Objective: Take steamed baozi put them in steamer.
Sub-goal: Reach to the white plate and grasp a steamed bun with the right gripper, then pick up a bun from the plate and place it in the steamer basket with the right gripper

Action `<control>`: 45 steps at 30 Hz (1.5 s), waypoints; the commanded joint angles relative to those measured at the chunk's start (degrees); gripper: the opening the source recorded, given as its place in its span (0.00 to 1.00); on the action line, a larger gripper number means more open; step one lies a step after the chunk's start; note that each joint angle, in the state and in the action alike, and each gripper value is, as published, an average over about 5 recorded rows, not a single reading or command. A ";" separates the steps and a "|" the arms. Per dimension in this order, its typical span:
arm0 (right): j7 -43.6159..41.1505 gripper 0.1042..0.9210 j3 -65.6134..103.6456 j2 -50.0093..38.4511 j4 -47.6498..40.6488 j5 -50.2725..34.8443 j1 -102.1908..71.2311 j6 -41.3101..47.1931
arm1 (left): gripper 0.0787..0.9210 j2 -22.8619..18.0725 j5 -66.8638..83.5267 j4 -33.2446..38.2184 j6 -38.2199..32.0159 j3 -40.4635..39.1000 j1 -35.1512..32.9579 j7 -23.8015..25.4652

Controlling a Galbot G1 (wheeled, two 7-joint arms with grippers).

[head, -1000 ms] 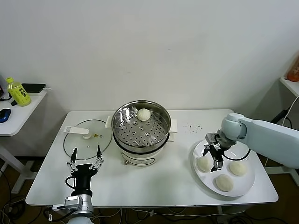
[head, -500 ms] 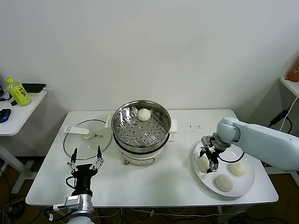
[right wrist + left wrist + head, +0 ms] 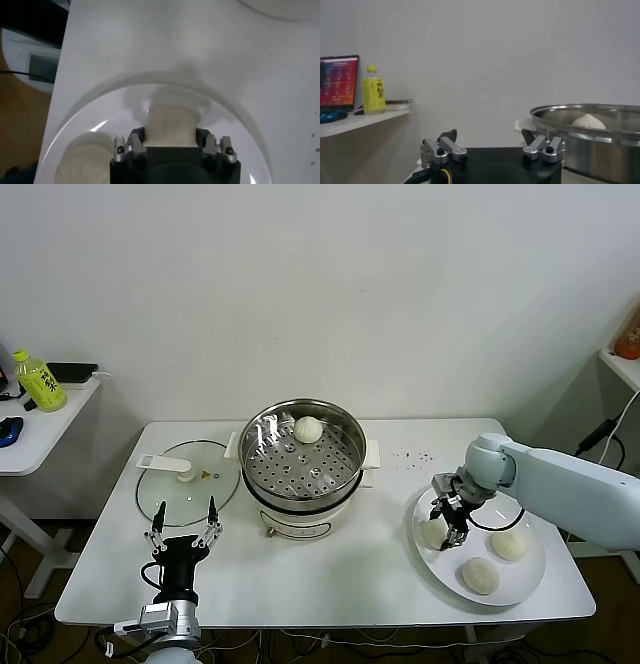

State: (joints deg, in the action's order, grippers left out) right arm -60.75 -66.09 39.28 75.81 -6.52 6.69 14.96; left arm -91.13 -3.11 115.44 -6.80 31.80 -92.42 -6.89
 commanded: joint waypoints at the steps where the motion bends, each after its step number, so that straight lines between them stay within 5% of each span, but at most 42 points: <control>1: -0.37 0.67 0.21 -0.18 0.40 0.00 0.79 -0.12 | 0.88 -0.01 0.00 0.00 0.02 -0.01 -0.06 0.00; 25: -1.97 0.66 -18.08 0.23 11.68 -20.04 38.85 -0.29 | 0.88 0.28 -0.08 1.12 0.20 -0.04 -0.20 0.09; 35: -2.62 0.67 -23.36 11.63 6.12 -31.76 50.27 -0.02 | 0.88 0.19 -0.38 1.58 0.33 -0.29 -0.14 0.16; 45: -1.63 0.67 -19.39 23.46 -2.66 -32.56 43.15 2.80 | 0.88 0.85 -1.59 1.64 0.12 -0.91 -0.13 0.18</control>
State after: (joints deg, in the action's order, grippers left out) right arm -62.93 -85.19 51.99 79.52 -34.42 49.00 16.32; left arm -90.57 -4.06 117.16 -6.59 31.01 -92.54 -6.76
